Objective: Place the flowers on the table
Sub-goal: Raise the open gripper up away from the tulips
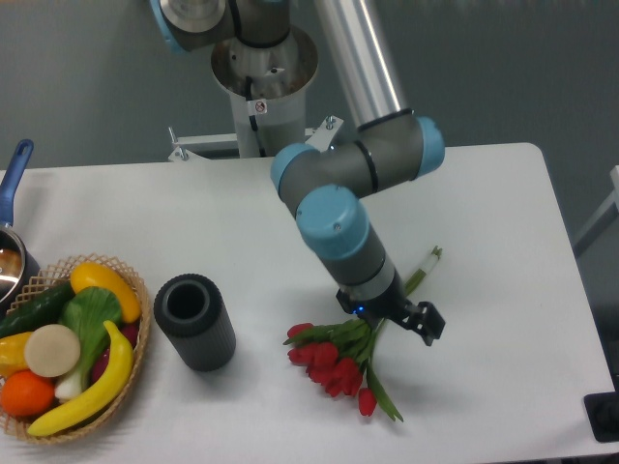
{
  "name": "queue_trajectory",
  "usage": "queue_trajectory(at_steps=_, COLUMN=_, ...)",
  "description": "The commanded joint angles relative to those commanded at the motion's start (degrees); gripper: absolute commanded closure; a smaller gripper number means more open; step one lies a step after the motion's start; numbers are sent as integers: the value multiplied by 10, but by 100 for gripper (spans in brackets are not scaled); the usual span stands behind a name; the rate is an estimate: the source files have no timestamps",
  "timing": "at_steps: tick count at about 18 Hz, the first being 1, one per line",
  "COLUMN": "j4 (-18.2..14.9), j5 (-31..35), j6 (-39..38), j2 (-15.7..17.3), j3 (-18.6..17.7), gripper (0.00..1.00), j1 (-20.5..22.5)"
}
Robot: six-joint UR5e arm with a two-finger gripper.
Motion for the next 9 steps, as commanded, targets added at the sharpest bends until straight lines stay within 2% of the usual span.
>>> queue_trajectory(at_steps=1, j4=-17, j5=-19, j6=3, j2=13, j3=0, gripper=0, j1=15)
queue_trajectory(at_steps=2, j4=-47, j5=-33, j6=22, j2=26, j3=2, gripper=0, j1=27)
queue_trajectory(at_steps=5, j4=-144, j5=-42, j6=156, j2=57, j3=5, gripper=0, j1=49)
queue_trajectory(at_steps=7, j4=-185, j5=-52, j6=208, j2=76, j3=5, gripper=0, j1=69)
queue_trajectory(at_steps=9, j4=-224, j5=-90, j6=249, j2=96, j3=5, gripper=0, j1=95)
